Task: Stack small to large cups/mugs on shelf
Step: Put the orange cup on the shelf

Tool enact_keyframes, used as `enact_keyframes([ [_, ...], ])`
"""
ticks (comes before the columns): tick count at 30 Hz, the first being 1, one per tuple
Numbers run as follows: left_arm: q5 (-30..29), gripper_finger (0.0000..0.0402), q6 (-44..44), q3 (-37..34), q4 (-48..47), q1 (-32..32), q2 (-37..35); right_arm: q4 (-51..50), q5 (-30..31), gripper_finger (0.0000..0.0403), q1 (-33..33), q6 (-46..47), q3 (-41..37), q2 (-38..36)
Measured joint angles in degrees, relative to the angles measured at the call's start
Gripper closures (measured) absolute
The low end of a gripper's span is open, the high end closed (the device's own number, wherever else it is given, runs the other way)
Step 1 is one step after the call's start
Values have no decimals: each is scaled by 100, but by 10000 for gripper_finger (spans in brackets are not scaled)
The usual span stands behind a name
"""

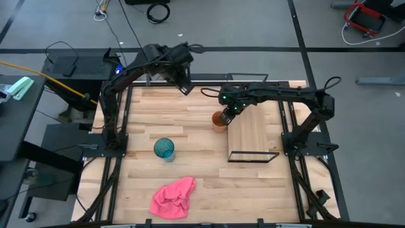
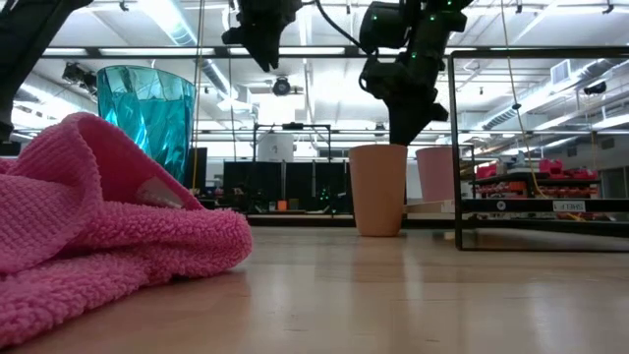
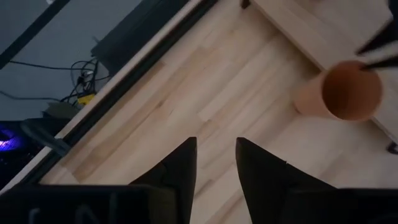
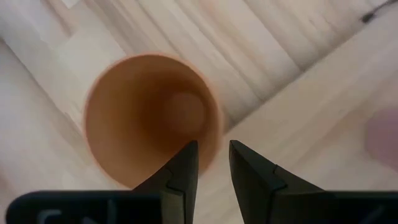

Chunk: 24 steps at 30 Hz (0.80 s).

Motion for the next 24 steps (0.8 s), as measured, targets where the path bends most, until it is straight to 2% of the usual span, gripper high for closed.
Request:
enact_keyframes([
  [18, 8, 291, 352, 2, 117, 1225, 20, 182, -89, 305, 11, 1, 0, 347],
  [24, 8, 292, 363, 2, 251, 1401, 20, 190, -89, 305, 11, 29, 0, 336],
])
